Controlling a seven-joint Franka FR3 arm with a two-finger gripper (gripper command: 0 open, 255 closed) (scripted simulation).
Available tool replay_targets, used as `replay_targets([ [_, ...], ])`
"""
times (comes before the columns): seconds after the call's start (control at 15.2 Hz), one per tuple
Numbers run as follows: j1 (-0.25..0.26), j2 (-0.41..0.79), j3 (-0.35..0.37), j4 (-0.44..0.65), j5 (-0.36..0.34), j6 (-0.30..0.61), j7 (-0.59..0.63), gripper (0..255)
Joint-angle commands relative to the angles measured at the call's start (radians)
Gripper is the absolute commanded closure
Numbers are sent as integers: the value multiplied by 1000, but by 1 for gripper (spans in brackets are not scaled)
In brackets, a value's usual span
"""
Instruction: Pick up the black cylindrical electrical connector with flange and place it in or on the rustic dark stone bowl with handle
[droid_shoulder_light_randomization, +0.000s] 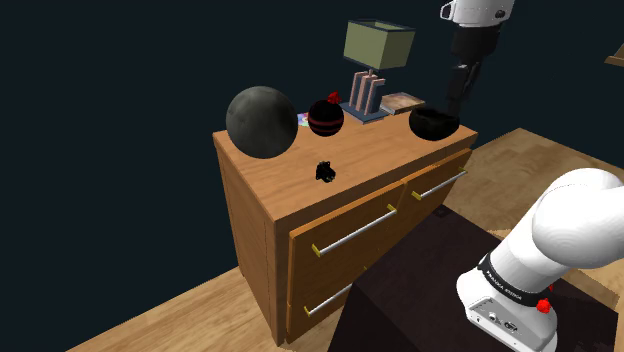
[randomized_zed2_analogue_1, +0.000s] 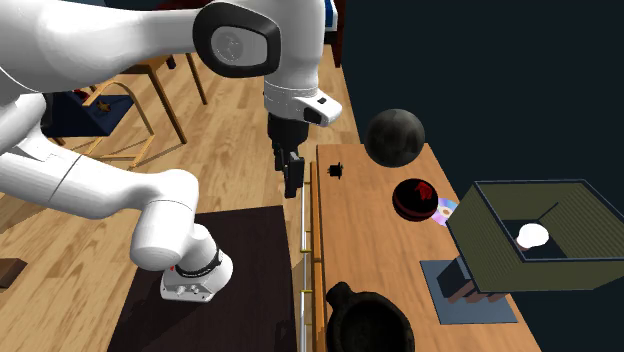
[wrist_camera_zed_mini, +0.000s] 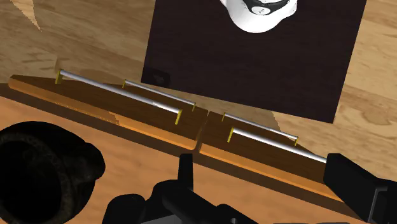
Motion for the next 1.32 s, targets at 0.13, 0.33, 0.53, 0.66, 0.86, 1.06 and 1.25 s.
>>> replay_targets([
  [0.13, 6, 19, 36, -24, 29, 50, 60, 0],
  [0.33, 14, 60, 90, -50, 69, 129, 148, 0],
  [0.53, 21, 115, 145, -62, 101, 210, 236, 0],
  [0.66, 24, 160, 181, -63, 117, 264, 293, 0],
  [0.86, 24, 238, 236, -52, 132, 345, 381, 0],
  [1.06, 20, 328, 290, -27, 132, 423, 470, 0],
  [1.25, 13, 428, 341, 12, 115, 494, 565, 0],
])
